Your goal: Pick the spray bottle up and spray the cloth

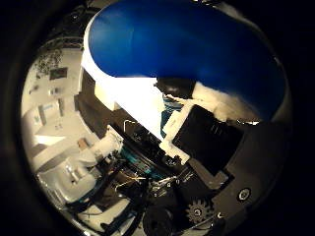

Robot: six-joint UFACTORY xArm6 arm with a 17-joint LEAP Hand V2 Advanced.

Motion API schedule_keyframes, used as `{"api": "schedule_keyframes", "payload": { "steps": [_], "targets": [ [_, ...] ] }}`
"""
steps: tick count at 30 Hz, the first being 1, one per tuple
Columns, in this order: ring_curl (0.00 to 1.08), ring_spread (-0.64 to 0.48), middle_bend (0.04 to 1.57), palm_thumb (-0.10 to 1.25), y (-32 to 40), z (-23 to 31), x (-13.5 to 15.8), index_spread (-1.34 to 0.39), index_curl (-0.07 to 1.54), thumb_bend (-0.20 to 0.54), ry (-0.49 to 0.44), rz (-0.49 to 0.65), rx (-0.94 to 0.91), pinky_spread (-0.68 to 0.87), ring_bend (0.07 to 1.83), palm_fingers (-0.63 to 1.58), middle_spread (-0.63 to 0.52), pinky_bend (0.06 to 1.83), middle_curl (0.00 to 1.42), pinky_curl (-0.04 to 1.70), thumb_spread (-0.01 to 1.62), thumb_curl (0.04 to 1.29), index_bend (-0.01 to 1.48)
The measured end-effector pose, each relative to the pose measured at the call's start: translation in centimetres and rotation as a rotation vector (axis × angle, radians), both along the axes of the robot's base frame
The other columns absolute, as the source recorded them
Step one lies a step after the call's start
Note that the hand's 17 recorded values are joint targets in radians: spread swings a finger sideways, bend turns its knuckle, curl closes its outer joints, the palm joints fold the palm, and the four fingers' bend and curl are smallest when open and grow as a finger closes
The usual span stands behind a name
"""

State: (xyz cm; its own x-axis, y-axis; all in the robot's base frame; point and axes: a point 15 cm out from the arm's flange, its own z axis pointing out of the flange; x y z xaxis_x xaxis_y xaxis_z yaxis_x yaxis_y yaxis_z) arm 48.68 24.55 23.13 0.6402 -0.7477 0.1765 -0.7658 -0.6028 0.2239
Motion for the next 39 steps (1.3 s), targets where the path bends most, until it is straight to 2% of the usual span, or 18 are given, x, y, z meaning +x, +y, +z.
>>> {"api": "schedule_keyframes", "payload": {
  "steps": [9, 17, 23, 32, 39],
  "targets": [
    [0.72, -0.19, 1.41, 1.07, -0.9, -2.7, 0.5, -0.18, 0.75, -0.012, 0.03, -0.022, -0.03, -0.14, 1.41, 1.15, -0.05, 0.99, 0.62, 1.53, 1.07, 0.63, 1.2],
    [0.72, -0.19, 1.41, 1.07, -1.4, -2.6, 0.8, -0.18, 0.75, -0.012, 0.027, -0.033, -0.028, -0.15, 1.4, 1.15, -0.05, 0.99, 0.62, 1.55, 1.07, 0.63, 1.2],
    [0.73, -0.19, 1.41, 1.07, -1.2, -0.5, 0.9, -0.18, 0.75, -0.012, 0.003, -0.045, 0.015, -0.15, 1.4, 1.15, -0.05, 0.98, 0.62, 1.55, 1.07, 0.64, 1.2],
    [0.73, -0.19, 1.41, 1.07, 3.3, 3.4, -0.9, -0.18, 0.75, -0.012, 0.049, -0.11, 0.283, -0.15, 1.39, 1.15, -0.05, 0.98, 0.62, 1.56, 1.07, 0.64, 1.2],
    [0.74, -0.19, 1.41, 1.07, 9.7, 6.6, -3.7, -0.18, 0.75, -0.011, 0.176, -0.154, 0.585, -0.15, 1.39, 1.15, -0.05, 0.98, 0.62, 1.56, 1.07, 0.64, 1.2]
  ]
}}
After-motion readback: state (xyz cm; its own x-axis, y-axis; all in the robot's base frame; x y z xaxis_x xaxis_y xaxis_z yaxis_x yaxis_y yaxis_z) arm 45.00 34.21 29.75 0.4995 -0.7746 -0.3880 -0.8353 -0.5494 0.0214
